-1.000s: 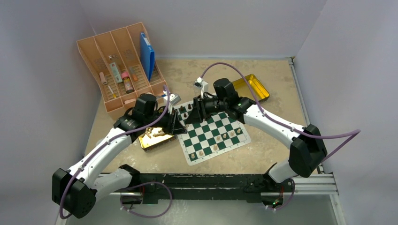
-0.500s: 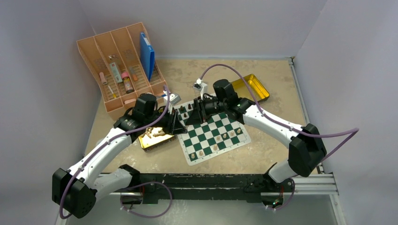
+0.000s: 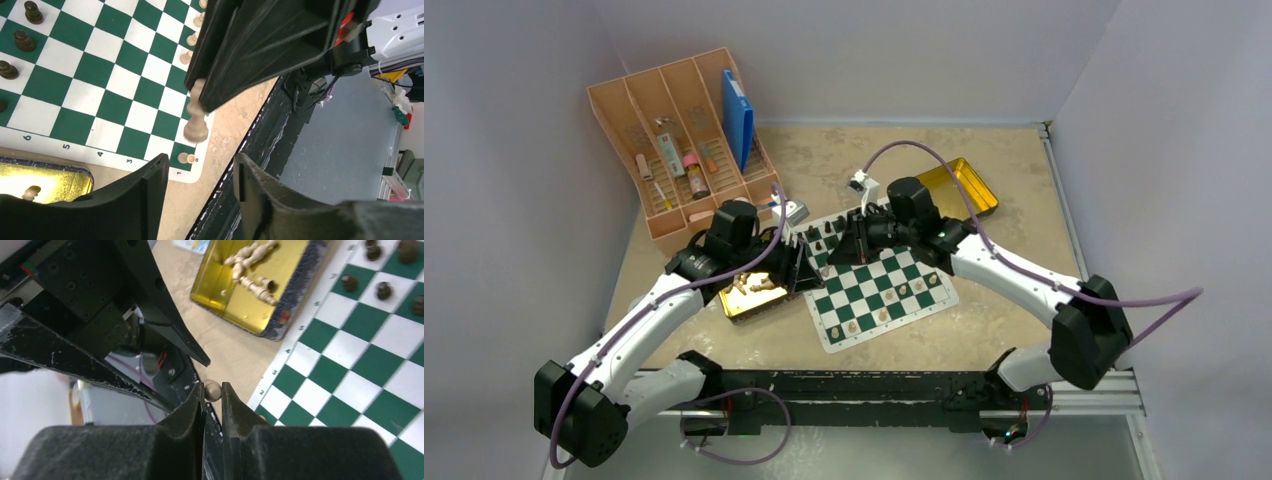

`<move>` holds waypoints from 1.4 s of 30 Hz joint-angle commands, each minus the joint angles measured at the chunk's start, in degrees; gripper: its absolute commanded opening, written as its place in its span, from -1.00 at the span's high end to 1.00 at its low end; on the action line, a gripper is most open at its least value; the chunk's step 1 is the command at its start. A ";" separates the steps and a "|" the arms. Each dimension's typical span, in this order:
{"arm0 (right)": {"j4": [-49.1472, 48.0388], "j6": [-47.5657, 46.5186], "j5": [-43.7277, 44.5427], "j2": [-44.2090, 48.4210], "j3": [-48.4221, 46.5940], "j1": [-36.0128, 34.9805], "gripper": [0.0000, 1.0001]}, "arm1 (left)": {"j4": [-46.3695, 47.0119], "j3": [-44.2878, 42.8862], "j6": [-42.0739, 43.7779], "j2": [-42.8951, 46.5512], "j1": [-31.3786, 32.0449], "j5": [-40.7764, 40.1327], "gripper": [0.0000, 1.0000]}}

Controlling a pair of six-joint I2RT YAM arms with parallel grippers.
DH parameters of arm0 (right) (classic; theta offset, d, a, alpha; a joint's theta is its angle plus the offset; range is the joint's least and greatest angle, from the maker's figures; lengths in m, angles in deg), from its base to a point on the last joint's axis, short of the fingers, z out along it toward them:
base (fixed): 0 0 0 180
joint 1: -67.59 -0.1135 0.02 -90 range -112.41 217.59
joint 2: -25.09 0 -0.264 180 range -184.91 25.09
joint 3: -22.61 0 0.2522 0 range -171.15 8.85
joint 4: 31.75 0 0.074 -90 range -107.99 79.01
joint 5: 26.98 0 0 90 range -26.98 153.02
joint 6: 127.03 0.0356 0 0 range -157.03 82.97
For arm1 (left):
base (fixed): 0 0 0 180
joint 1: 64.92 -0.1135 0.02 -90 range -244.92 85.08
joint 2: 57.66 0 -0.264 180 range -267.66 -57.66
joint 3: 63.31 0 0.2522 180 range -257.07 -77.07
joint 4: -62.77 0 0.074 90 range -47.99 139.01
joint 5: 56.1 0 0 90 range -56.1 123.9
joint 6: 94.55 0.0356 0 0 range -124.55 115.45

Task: Set up the chess pieces on the board
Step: Place the chess piece on the chessboard.

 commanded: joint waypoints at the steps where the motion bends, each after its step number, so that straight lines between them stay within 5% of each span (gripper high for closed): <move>1: -3.45 3.14 14.75 8.04 2.08 -0.05 0.80 | 0.96 -1.82 0.02 0.94 0.24 -1.16 -0.11; 5: -3.25 5.33 25.95 14.51 5.13 -0.01 0.80 | 0.76 -1.76 -0.69 0.88 0.22 -2.86 -0.33; 13: 5.37 8.13 43.58 25.21 9.99 -0.92 0.83 | -2.49 -3.23 -0.73 0.00 0.16 -10.96 -0.44; 22: 20.38 19.04 65.81 26.83 12.08 -11.60 0.84 | -2.47 -1.68 -0.10 3.04 0.14 -14.69 -0.50; 42: 33.41 39.83 76.22 20.07 18.86 -18.55 0.87 | -3.95 -1.40 -0.52 8.67 0.11 -20.14 -0.54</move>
